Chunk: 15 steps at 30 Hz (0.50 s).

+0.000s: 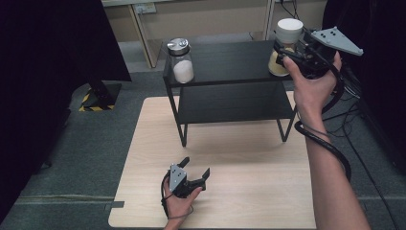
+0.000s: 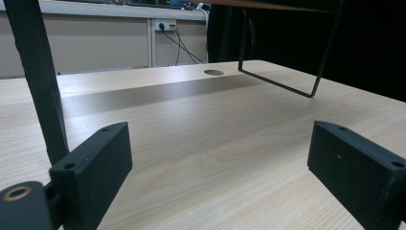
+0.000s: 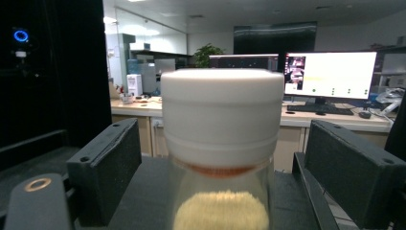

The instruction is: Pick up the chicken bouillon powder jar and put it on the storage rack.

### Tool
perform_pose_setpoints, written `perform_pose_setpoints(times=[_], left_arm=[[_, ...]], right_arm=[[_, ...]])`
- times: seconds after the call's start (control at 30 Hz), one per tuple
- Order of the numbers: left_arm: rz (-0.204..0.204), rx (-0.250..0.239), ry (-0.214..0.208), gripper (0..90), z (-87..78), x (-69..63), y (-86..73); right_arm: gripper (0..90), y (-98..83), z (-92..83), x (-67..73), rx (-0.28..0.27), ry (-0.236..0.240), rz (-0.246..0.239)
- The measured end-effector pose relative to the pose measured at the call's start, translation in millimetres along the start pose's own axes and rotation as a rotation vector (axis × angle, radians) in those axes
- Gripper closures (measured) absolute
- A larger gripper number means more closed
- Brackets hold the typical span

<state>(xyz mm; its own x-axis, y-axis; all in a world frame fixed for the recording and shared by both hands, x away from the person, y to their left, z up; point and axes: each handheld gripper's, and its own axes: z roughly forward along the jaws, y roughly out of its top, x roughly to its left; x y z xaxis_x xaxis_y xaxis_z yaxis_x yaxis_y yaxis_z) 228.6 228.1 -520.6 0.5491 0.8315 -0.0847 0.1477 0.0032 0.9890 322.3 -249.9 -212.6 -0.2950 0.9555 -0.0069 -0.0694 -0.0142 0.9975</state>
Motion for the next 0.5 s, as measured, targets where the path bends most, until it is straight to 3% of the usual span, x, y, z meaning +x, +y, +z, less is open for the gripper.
perform_pose_setpoints(times=[0.5], left_arm=[[0.002, -0.004, 0.003, 7.4, -0.2, -0.6, -0.7]], right_arm=[[12.2, -17.0, -32.1, -13.2, -0.012, 0.044, -0.004]])
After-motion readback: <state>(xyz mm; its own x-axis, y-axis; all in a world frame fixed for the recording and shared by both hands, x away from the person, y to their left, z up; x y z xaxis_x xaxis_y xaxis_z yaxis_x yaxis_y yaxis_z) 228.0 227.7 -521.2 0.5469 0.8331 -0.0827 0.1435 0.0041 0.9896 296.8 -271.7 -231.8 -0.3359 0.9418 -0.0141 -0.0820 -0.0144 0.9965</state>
